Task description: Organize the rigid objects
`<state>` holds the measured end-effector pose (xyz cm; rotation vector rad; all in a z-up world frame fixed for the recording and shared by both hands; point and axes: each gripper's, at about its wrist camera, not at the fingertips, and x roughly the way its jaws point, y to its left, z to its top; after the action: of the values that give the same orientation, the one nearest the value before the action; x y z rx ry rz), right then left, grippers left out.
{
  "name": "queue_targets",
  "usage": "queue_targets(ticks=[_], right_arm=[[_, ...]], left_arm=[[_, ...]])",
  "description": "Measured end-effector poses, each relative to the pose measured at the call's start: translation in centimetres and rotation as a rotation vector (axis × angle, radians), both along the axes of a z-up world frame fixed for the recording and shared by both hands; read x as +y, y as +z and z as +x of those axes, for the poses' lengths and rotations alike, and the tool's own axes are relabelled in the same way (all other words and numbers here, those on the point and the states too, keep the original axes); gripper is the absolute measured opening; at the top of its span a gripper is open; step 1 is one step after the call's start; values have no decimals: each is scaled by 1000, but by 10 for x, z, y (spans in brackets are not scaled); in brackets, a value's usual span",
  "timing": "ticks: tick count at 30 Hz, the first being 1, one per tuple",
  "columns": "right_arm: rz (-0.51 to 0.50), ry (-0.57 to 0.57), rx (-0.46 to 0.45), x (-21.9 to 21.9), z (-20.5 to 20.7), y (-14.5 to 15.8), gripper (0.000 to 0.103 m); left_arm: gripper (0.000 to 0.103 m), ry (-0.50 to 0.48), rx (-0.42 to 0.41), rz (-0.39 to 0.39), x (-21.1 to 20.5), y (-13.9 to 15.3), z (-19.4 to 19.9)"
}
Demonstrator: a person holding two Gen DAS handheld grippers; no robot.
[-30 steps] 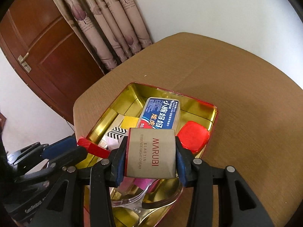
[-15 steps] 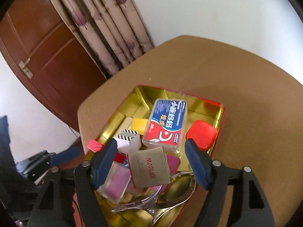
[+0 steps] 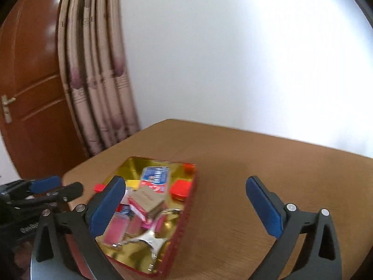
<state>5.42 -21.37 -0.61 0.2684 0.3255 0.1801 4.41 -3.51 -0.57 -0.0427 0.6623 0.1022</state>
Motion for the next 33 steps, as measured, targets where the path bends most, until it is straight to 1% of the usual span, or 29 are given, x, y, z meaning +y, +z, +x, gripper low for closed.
queue_targets(ticks=[4, 6, 10, 13, 14, 16, 18, 22, 24, 27, 28, 30, 31, 33], right_arm=[[-16, -61, 0, 1, -16, -2, 103], [-19, -91, -17, 1, -27, -1, 103], [-41, -95, -49, 4, -46, 5, 103], [-93, -82, -56, 11, -59, 11, 103], [-137, -91, -56, 14, -63, 14, 103], [-195, -119, -62, 18, -70, 16, 103], [-226, -142, -86, 18, -80, 19, 103], [-179, -143, -108, 10, -89, 22, 103], [-159, -143, -116, 8, -92, 24, 103], [-146, -122, -149, 13, -93, 18, 103], [-152, -117, -137, 15, -90, 13, 103], [-162, -81, -58, 20, -81, 3, 103], [-154, -66, -21, 21, -77, 0, 102], [-129, -67, 3, 20, -74, -3, 102]], left_arm=[[56, -7, -11, -31, -1, -2, -13], [56, 12, -40, -31, -1, -1, -23], [56, 14, -96, -28, -5, 3, -42], [56, 15, -148, -12, -5, 5, -56], [56, 8, -153, -22, -2, 6, -59], [56, 0, -142, -52, 8, 7, -61], [56, 36, -131, -88, 27, 11, -61], [56, 118, -146, -147, 58, 17, -64], [56, 148, -151, -171, 68, 17, -67], [56, 157, -153, -166, 67, 16, -70], [56, 149, -156, -150, 62, 15, -71], [56, 107, -147, -93, 48, 13, -69], [56, 94, -143, -78, 43, 12, -68], [56, 52, -132, -79, 33, 9, -67]])
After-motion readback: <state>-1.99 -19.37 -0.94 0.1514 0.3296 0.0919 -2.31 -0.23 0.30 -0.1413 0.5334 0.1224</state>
